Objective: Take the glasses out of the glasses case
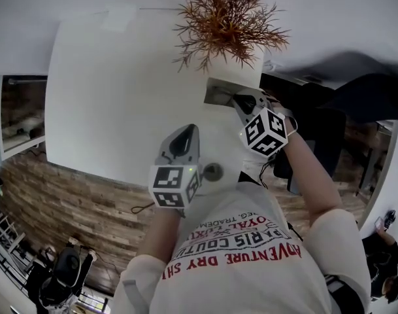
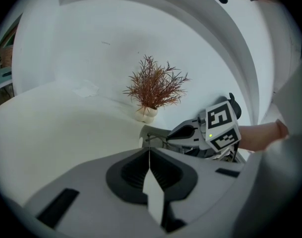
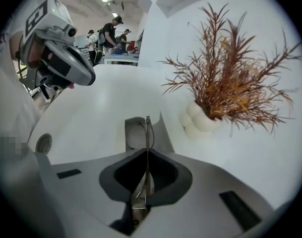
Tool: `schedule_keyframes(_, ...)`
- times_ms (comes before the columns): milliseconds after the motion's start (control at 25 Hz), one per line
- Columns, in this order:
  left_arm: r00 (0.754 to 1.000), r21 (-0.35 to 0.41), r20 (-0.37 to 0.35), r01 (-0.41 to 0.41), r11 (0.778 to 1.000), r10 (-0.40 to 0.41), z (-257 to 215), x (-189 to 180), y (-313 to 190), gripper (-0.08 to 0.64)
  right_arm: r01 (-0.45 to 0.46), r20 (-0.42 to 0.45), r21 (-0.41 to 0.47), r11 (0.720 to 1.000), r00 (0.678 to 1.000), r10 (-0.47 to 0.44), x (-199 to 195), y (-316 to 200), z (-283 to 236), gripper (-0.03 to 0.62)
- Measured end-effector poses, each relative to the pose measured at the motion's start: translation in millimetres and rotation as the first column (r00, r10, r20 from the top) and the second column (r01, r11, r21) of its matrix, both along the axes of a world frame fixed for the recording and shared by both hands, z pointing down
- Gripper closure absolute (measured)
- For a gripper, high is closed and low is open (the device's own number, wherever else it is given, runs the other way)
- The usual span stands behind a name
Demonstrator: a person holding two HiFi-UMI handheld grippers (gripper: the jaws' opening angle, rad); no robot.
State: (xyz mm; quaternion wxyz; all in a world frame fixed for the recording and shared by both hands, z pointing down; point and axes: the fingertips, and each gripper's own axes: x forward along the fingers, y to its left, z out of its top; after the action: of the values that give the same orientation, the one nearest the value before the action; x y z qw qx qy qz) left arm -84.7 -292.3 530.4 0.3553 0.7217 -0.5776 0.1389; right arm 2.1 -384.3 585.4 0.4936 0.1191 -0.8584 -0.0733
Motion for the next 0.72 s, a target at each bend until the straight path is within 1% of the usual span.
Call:
schedule_keyframes(80, 1.000, 0.010, 0.000, -0.007, 1.000, 0.007, -2.9, -0.3, 0.1, 0.551, -0.030, 0.026, 0.038, 0.999, 0.999, 0.029, 1.5, -2.6, -10.2, 0.566)
schedule_keyframes(240, 1.000, 0.038, 0.000, -0.018, 0.999, 0.018, -12.9, -3.4, 1.1, 0.551, -0.068, 0.081, 0.119, 0.991, 0.995, 0.058, 1.8, 0.4, -35.7, 0.568)
schedule_keyframes(360, 0.999, 0.063, 0.001, -0.047, 0.997, 0.047, -21.1, -1.9, 3.3, 0.551, -0.123, 0.132, 0.139, 0.983, 0.986, 0.104, 3.6, 8.9, -54.3, 0.568)
schedule_keyframes(440, 0.997, 0.083, 0.005, -0.078, 0.993, 0.078, -27.2, 0.1, 3.8, 0.551, -0.182, 0.170, 0.146, 0.972, 0.973, 0.156, 6.6, 16.3, -66.1, 0.568)
schedule_keyframes(560, 0.991, 0.121, 0.011, -0.137, 0.983, 0.136, -38.8, 4.0, 4.4, 0.551, -0.296, 0.235, 0.144, 0.944, 0.937, 0.258, 12.7, 30.8, -83.9, 0.568)
schedule_keyframes(640, 0.983, 0.149, 0.017, -0.185, 0.971, 0.184, -47.5, 6.8, 3.5, 0.551, -0.382, 0.282, 0.136, 0.914, 0.900, 0.334, 17.9, 41.0, -95.6, 0.568)
schedule_keyframes(720, 0.976, 0.173, 0.025, -0.218, 0.961, 0.217, -56.0, 8.4, 4.6, 0.551, -0.455, 0.332, 0.109, 0.884, 0.854, 0.399, 22.2, 52.7, -106.1, 0.568)
